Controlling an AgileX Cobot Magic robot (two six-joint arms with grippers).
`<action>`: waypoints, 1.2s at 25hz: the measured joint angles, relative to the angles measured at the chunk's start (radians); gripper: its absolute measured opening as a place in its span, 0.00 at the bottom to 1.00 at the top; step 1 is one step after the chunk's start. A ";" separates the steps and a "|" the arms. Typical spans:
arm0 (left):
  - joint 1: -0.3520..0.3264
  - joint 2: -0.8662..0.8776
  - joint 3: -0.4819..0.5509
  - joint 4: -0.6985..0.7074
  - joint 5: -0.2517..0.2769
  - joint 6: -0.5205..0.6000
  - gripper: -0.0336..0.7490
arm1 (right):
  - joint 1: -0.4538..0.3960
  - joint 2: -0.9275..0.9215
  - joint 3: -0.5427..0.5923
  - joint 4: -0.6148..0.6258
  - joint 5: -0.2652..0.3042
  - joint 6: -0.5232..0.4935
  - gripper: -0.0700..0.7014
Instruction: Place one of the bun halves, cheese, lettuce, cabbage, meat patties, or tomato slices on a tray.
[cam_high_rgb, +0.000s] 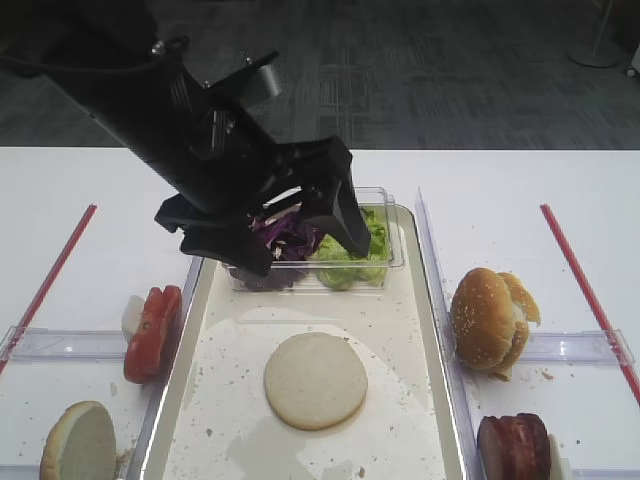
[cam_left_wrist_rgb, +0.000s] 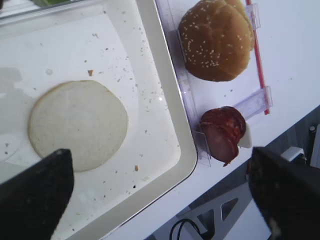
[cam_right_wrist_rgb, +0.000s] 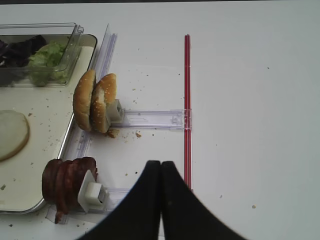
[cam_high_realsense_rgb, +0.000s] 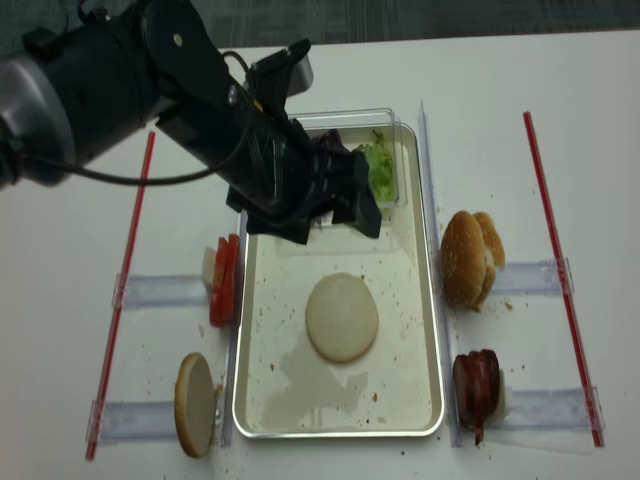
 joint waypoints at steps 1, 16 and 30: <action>0.000 -0.009 -0.002 0.001 0.006 -0.007 0.88 | 0.000 0.000 0.000 0.000 0.000 0.000 0.56; 0.000 -0.019 -0.007 0.520 0.180 -0.213 0.88 | 0.000 0.000 0.000 0.000 0.000 0.000 0.56; 0.089 -0.019 -0.011 0.676 0.251 -0.250 0.88 | 0.000 0.000 0.000 0.000 0.000 0.002 0.56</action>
